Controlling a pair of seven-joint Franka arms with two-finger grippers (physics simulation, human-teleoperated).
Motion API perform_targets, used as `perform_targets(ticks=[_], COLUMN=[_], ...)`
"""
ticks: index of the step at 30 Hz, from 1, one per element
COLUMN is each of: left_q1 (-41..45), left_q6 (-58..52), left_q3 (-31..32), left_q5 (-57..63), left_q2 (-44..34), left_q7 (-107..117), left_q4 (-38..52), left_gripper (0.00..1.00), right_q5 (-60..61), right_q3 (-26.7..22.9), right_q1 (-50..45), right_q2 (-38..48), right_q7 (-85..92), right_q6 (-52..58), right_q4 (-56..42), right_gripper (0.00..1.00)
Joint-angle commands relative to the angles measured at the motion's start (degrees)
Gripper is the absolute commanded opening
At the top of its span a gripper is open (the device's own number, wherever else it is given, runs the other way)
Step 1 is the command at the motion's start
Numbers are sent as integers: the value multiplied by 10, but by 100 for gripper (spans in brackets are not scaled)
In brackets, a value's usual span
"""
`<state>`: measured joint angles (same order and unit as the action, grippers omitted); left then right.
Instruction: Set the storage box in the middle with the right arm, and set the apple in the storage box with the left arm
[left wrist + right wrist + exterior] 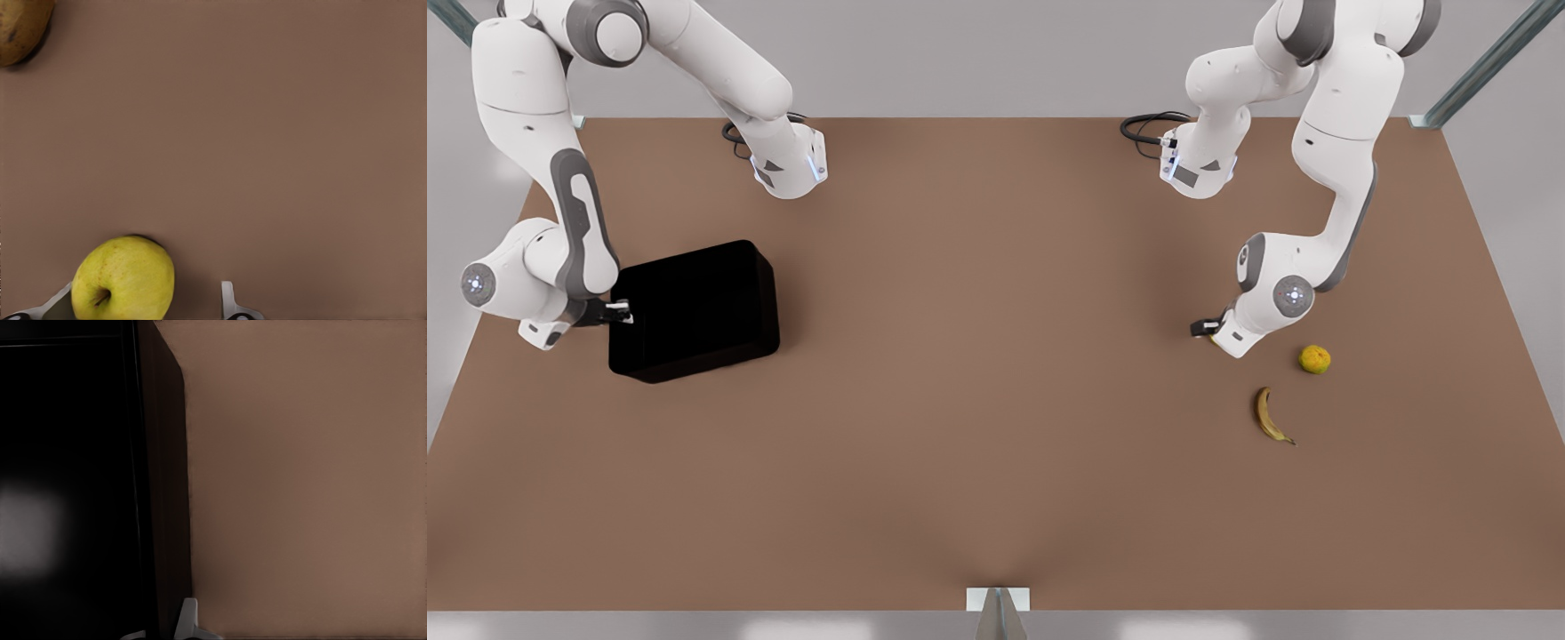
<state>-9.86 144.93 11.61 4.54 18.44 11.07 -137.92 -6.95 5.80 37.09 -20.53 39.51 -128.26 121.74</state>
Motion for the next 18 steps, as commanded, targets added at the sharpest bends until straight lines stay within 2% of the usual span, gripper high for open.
perform_targets(ticks=[1,5,8,12,16,18], left_q1=[0,-8,-10,-10,-13,-13], left_q6=[0,-2,-3,-6,-6,-6], left_q3=[0,0,0,0,0,0], left_q5=[1,3,3,3,3,4], left_q2=[0,2,2,2,5,5], left_q7=[0,-4,-3,-3,-3,-3], left_q4=[1,8,7,2,2,2], left_gripper=[100,100,100,100,100,100], right_q5=[-1,9,42,45,43,42], right_q3=[0,5,17,76,195,208], right_q1=[0,-1,-9,-40,-42,-92], right_q2=[3,43,51,65,61,53], right_q7=[0,-7,-15,-173,-290,-343], right_q6=[0,58,147,157,176,189], right_q4=[0,-13,-78,-102,-126,-141], right_gripper=[21,21,21,21,21,21])
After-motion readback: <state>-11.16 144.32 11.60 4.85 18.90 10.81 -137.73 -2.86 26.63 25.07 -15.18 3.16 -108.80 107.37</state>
